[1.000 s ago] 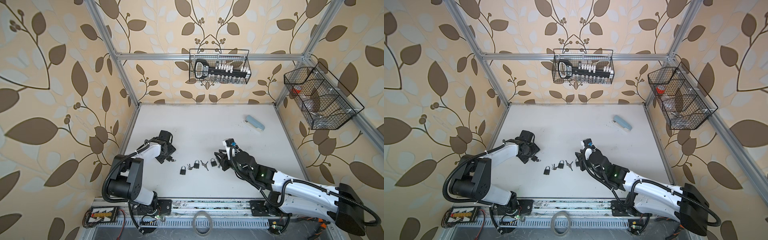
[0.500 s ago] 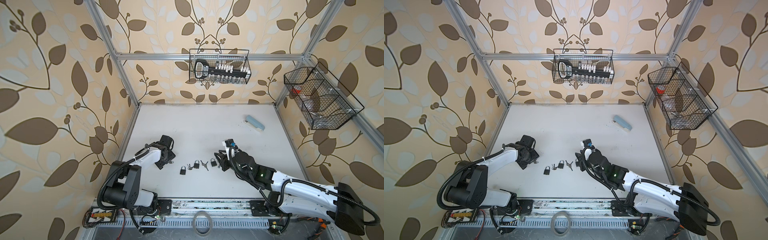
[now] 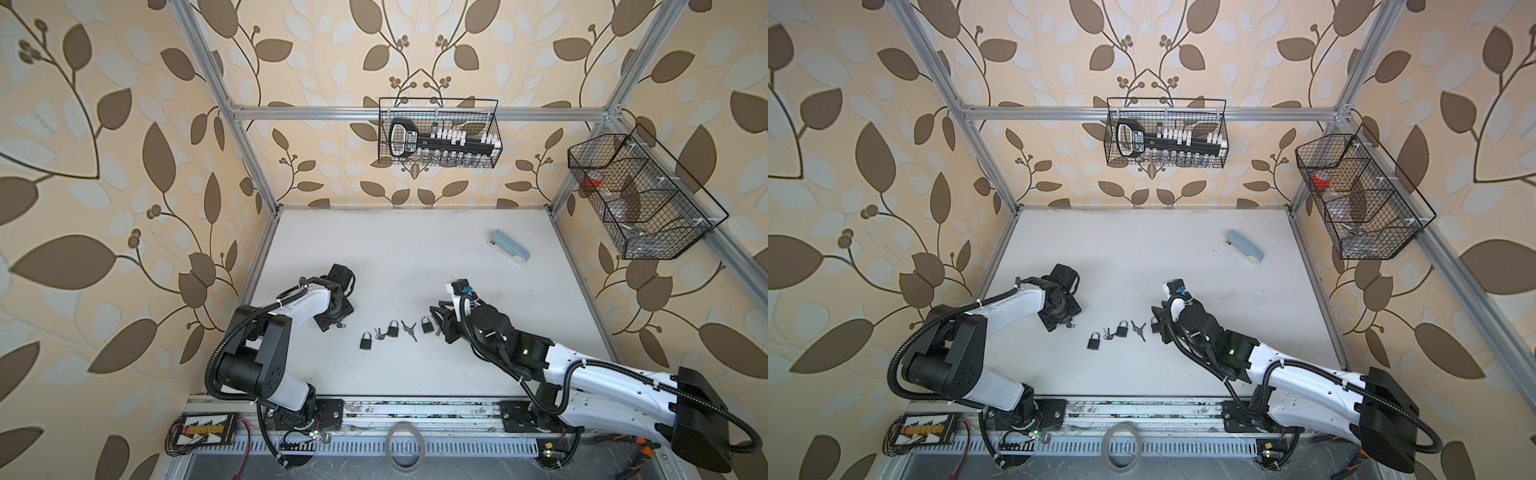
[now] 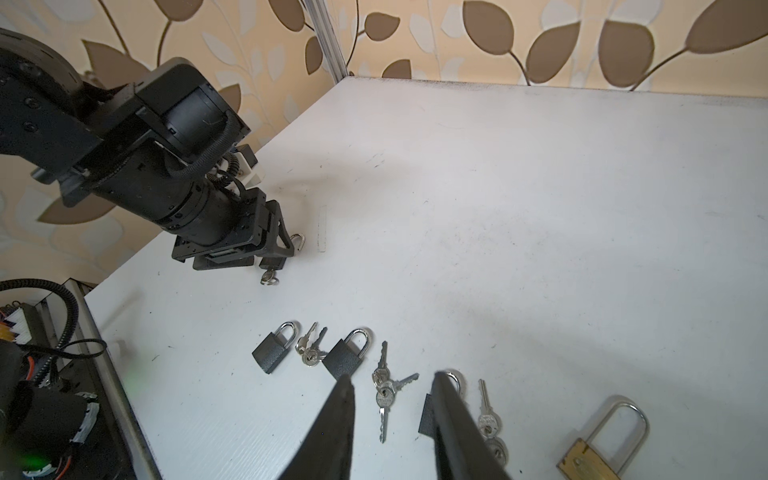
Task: Lock with the key
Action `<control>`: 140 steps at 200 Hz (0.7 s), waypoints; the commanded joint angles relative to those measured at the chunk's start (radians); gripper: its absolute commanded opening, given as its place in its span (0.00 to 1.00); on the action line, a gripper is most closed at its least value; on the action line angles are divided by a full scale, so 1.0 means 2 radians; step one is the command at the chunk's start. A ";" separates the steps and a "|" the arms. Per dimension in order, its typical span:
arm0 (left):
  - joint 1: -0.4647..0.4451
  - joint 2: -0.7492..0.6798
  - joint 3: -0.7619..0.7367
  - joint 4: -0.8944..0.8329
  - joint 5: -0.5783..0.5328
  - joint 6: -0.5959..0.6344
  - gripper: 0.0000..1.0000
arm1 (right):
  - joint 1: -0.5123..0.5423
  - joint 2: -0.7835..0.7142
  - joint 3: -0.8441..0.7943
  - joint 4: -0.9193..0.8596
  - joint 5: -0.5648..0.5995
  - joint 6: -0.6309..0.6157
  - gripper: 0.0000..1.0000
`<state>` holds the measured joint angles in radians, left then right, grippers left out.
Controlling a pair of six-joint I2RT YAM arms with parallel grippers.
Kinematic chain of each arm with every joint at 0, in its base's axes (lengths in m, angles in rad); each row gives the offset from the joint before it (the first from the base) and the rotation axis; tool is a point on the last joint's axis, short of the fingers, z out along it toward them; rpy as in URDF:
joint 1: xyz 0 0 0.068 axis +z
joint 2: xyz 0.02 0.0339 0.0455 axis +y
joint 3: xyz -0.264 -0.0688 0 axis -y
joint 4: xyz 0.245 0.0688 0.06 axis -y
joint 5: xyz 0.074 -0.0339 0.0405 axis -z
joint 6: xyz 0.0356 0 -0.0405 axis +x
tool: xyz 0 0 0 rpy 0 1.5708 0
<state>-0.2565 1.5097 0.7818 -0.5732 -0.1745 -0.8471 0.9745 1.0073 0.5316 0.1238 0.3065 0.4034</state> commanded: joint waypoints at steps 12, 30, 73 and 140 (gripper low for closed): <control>-0.005 0.004 0.003 -0.019 -0.022 0.036 0.59 | -0.001 0.002 -0.007 0.005 0.001 0.003 0.33; -0.005 0.011 0.001 -0.004 -0.009 0.046 0.57 | -0.001 0.005 -0.006 0.007 0.001 0.003 0.33; -0.006 0.040 0.012 0.005 0.005 0.060 0.49 | -0.001 0.003 -0.007 0.005 0.005 0.003 0.33; -0.006 0.038 0.013 0.007 0.010 0.059 0.34 | -0.001 -0.007 -0.013 0.004 0.013 0.001 0.33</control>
<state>-0.2569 1.5711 0.8185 -0.5224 -0.1650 -0.7292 0.9749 1.0084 0.5282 0.1246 0.3099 0.4034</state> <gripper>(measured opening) 0.369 0.323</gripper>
